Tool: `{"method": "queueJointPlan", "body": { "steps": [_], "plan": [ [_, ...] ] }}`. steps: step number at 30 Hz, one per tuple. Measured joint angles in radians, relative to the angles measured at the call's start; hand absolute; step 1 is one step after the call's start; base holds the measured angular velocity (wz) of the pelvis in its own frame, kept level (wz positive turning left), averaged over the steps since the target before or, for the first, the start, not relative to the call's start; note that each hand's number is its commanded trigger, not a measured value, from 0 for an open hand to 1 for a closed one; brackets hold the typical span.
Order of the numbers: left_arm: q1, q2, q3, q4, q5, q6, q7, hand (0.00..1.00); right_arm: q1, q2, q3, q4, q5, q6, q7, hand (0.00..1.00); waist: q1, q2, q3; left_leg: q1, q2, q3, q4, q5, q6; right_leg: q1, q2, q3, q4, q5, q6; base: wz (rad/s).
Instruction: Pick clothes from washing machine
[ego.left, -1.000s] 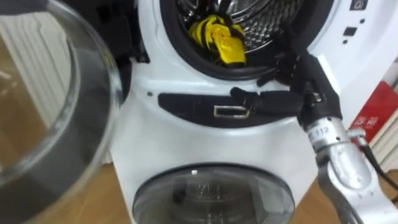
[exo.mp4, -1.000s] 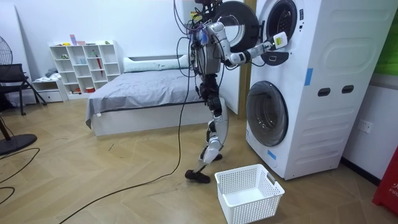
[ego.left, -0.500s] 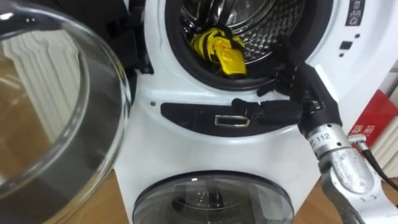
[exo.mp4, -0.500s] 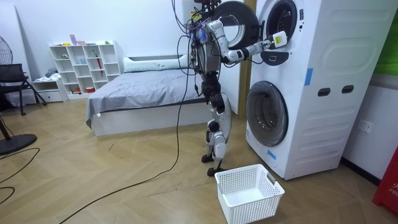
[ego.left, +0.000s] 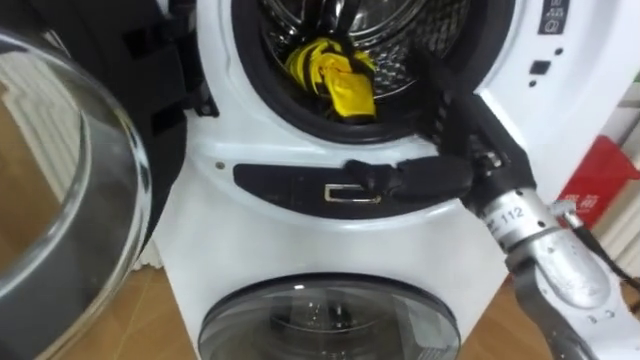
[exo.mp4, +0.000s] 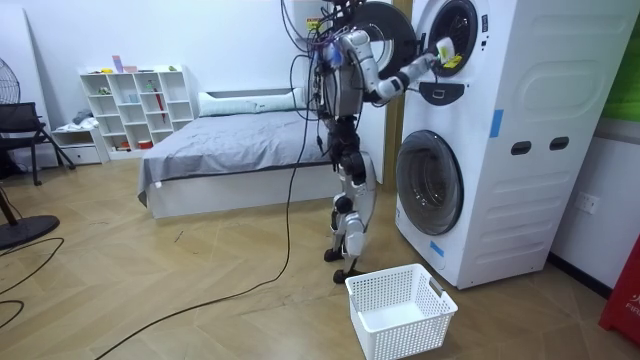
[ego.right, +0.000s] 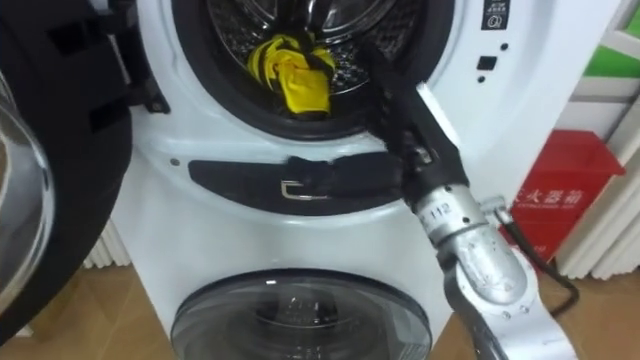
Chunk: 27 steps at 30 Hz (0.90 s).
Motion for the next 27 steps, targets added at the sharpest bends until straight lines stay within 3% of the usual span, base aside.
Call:
{"method": "queueJointPlan", "body": {
  "steps": [1, 4, 8, 15, 20, 27],
  "plan": [
    [0.000, 0.002, 0.000, 0.005, 0.001, -0.002, 0.002, 0.00, -0.013, 0.001, 0.000, -0.014, 0.015, -0.002, 0.004, 0.00, 0.004, -0.005, -0.0032, 0.003, 0.000, -0.004, -0.001, 0.001, -0.001, 0.001, 0.001, -0.003, -0.003, -0.001, -0.001, 0.20],
    [0.007, 0.011, 0.000, 0.035, 0.002, -0.007, 0.012, 0.00, -0.054, 0.001, 0.004, -0.054, 0.054, -0.021, 0.026, 0.00, 0.018, -0.019, -0.0015, 0.014, 0.000, -0.027, -0.012, -0.003, -0.009, 0.036, 0.007, -0.021, -0.037, -0.003, -0.003, 0.22],
    [0.011, 0.011, 0.000, 0.044, 0.001, -0.006, 0.025, 0.00, -0.055, 0.003, 0.015, -0.068, 0.055, -0.020, 0.041, 0.00, 0.031, -0.036, 0.0081, 0.019, 0.000, -0.042, -0.013, -0.012, -0.013, 0.049, 0.009, -0.033, -0.052, -0.009, -0.002, 0.09],
    [0.007, 0.009, 0.000, 0.044, -0.005, -0.006, 0.034, 0.00, -0.055, 0.003, 0.024, -0.069, 0.055, -0.019, 0.052, 0.00, 0.018, -0.027, 0.0135, 0.013, -0.003, -0.042, -0.020, -0.021, -0.011, 0.045, 0.006, -0.034, -0.053, -0.018, 0.002, 0.00],
    [0.006, 0.005, 0.000, 0.049, -0.005, -0.006, 0.034, 0.00, -0.055, 0.003, 0.023, -0.080, 0.051, -0.019, 0.059, 0.00, -0.003, -0.025, 0.0136, 0.014, -0.002, -0.044, -0.028, -0.022, -0.011, 0.045, 0.008, -0.034, -0.053, -0.018, 0.002, 0.01],
    [0.014, 0.000, 0.004, 0.061, -0.005, -0.006, 0.032, 0.00, -0.055, 0.003, 0.014, -0.081, 0.016, -0.019, 0.058, 0.00, -0.006, -0.017, 0.0140, 0.024, -0.001, -0.046, -0.029, -0.023, -0.011, 0.052, 0.008, -0.034, -0.050, -0.018, 0.002, 0.00]
  ]
}}
